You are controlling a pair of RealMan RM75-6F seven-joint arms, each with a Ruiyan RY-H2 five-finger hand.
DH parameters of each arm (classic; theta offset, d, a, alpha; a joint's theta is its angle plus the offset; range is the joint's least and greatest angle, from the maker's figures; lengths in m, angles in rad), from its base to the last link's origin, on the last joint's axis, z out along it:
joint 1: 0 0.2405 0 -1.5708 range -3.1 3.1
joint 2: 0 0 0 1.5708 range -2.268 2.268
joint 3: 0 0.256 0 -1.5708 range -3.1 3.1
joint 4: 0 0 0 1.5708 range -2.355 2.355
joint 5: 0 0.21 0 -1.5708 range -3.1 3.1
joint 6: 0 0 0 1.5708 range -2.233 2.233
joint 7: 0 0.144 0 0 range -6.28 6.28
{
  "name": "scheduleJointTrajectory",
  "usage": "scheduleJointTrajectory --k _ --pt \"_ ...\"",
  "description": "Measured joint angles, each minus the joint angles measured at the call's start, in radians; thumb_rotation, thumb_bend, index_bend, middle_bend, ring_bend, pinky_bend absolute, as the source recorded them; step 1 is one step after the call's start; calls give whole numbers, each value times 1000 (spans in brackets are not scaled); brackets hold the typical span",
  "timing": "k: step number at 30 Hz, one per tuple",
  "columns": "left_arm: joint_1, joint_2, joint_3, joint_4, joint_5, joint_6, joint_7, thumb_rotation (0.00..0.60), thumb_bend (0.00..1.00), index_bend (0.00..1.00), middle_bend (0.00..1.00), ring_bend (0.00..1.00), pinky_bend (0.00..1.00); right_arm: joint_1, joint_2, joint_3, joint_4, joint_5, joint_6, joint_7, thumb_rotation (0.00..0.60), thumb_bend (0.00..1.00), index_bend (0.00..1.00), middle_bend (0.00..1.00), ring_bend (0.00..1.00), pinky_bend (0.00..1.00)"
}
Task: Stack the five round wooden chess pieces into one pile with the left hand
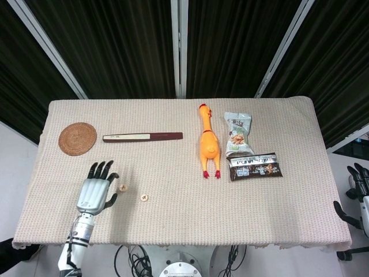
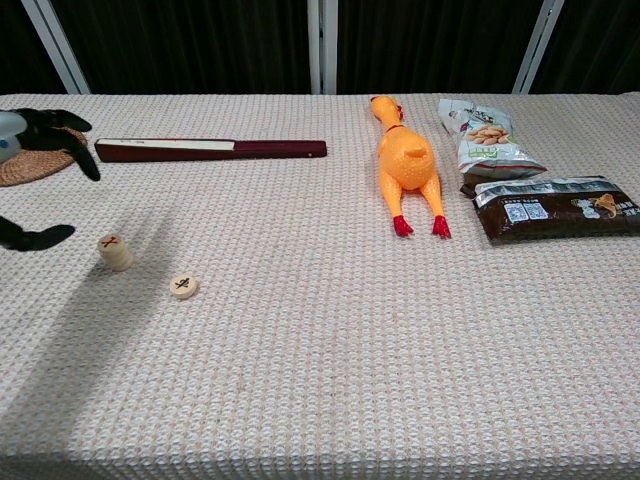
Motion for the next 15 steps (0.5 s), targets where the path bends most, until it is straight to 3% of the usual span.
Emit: scheduleJointTrajectory --k 6,15 --pt "39 59 26 -26 -89 -23 -31 600 315 303 0 0 0 0 -3 -4 -5 -6 0 -12 600 267 0 0 0 0" --pt "55 54 47 53 -94 -144 -172 600 323 248 0 0 0 -5 -3 -6 -6 -11 10 -10 600 267 0 0 0 0"
